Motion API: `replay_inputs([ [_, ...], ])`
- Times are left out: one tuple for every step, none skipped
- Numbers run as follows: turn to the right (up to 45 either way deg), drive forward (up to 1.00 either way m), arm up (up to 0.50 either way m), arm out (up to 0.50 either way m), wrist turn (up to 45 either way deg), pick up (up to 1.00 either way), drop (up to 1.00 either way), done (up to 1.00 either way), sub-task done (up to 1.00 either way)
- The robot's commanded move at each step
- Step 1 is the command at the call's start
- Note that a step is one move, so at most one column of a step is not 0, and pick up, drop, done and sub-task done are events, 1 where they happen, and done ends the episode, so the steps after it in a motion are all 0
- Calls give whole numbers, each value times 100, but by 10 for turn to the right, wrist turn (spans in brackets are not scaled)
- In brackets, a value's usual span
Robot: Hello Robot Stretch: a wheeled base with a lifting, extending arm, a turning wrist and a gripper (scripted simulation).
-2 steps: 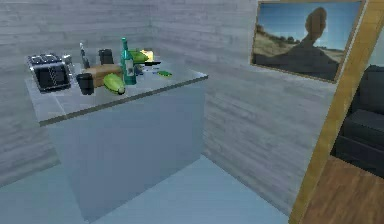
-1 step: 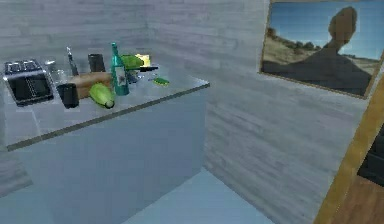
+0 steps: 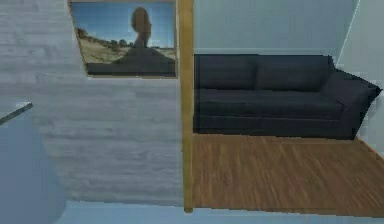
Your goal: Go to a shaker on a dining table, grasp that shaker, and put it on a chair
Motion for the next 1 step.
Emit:
replay_inputs([
  [360,0,0,0,0,0,0,0,0],
])
